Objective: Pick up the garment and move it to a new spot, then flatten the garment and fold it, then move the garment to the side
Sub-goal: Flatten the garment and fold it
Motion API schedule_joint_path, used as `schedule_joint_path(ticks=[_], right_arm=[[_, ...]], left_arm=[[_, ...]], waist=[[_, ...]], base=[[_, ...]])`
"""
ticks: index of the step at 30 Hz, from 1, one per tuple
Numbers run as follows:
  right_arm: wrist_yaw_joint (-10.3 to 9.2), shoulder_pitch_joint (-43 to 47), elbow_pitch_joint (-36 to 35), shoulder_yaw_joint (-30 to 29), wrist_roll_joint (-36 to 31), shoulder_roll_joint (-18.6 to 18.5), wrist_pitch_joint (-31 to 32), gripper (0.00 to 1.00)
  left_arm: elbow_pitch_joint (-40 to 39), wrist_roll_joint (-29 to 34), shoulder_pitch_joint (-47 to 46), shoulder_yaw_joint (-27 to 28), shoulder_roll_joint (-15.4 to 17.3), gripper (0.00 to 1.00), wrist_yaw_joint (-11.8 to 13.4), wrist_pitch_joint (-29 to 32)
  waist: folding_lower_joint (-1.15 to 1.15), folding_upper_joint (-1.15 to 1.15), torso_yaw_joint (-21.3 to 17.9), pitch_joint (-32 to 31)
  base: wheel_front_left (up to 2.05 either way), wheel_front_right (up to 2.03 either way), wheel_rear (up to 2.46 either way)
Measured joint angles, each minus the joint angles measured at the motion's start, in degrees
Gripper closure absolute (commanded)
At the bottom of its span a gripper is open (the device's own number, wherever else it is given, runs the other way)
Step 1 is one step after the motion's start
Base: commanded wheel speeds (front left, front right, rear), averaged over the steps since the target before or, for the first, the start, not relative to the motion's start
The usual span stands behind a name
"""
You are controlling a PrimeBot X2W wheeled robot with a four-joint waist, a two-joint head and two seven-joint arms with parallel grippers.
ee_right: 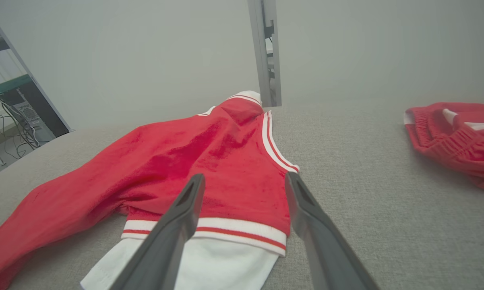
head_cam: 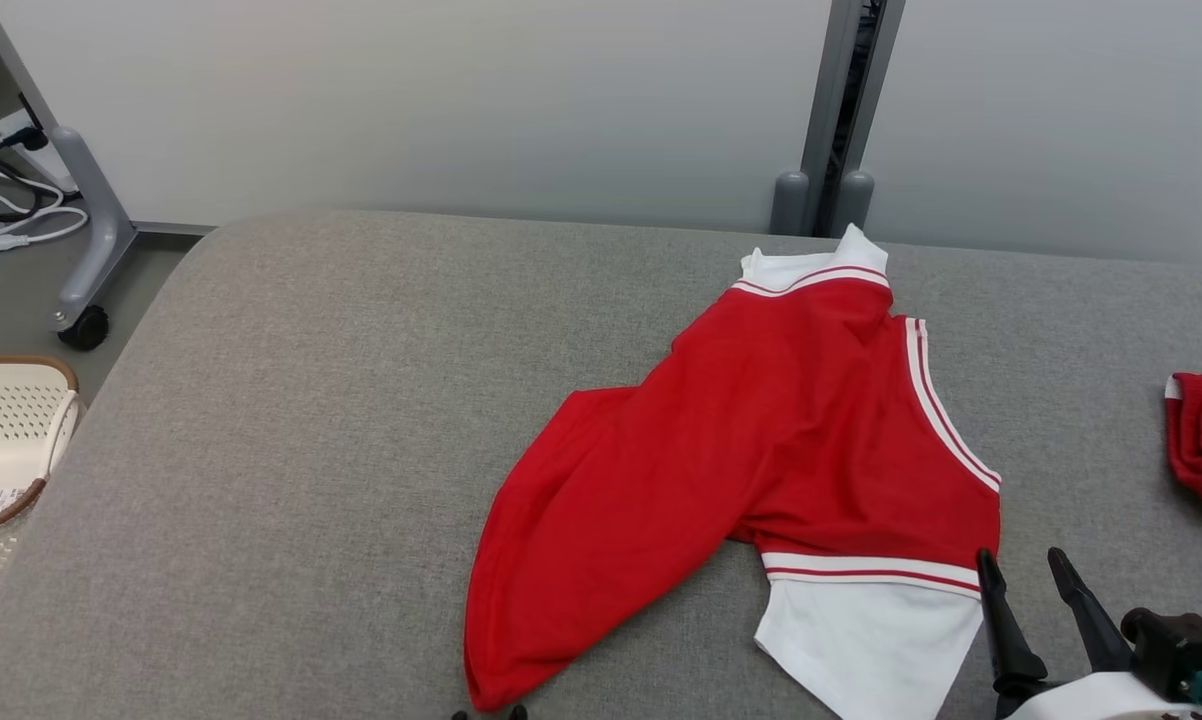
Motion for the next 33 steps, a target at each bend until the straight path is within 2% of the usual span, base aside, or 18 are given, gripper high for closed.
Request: schedule_joint_path(ticks=[8, 14, 15, 16, 17, 20, 21, 26, 33], right_arm=[[0.00, -0.04, 0.64, 0.32, 0.14, -0.35, 0.00, 0.00], [0.00, -0.41, 0.97, 0.43, 0.18, -0.58, 0.00, 0.00], [0.00, -0.41, 1.00, 0.47, 0.18, -0.60, 0.00, 0.00], [0.00, -0.44, 1.04, 0.51, 0.18, -0.64, 0.00, 0.00], [0.00, -0.51, 1.14, 0.51, 0.18, -0.70, 0.00, 0.00], [0.00, -0.65, 1.34, 0.56, 0.18, -0.80, 0.00, 0.00], [0.00, -0.65, 1.42, 0.58, 0.19, -0.80, 0.00, 0.00], [0.00, -0.85, 2.27, 1.09, 0.57, -0.87, 0.00, 0.00], [0.00, -0.70, 4.69, 4.34, 3.38, -1.36, 0.01, 0.00]], left_arm=[[-1.15, -5.91, -1.55, -1.36, -0.01, 0.00, -0.31, 0.00], [-1.18, -6.36, -2.36, -1.78, -0.01, 0.00, -0.46, 0.00], [-1.27, -6.36, -2.58, -1.74, -0.01, 0.05, -0.46, 0.00], [-1.40, -6.37, -2.67, -1.67, -0.01, 0.24, -0.47, 0.00], [-1.47, -6.37, -2.68, -1.60, -0.03, 0.31, -0.47, 0.00], [-1.43, -6.22, -2.68, -1.19, -0.01, 0.90, -0.47, 0.00], [-1.37, -6.17, -2.68, -1.08, -0.01, 1.00, -0.47, 0.00], [-1.98, -5.68, -2.68, 0.07, -0.02, 1.00, -0.48, 0.00], [-6.12, -3.76, -2.59, 4.45, -0.02, 1.00, -0.56, 0.00]], waist=[[0.00, 0.00, -0.33, 0.22], [0.00, 0.00, -0.47, 0.85], [0.00, 0.00, -0.49, 1.00], [0.00, 0.00, -0.49, 1.13], [0.00, 0.00, -0.49, 1.24], [0.00, 0.00, -0.43, 1.38], [0.00, 0.00, -0.42, 1.40], [0.00, 0.00, -0.33, 1.44], [0.00, 0.00, -1.11, 1.55]], base=[[0.00, 0.00, 0.00], [0.00, 0.00, 0.00], [0.00, 0.00, 0.00], [0.00, 0.00, 0.00], [0.00, 0.00, 0.00], [0.00, 0.00, 0.00], [0.00, 0.00, 0.00], [0.00, 0.00, 0.00], [0.00, 0.00, 0.00]])
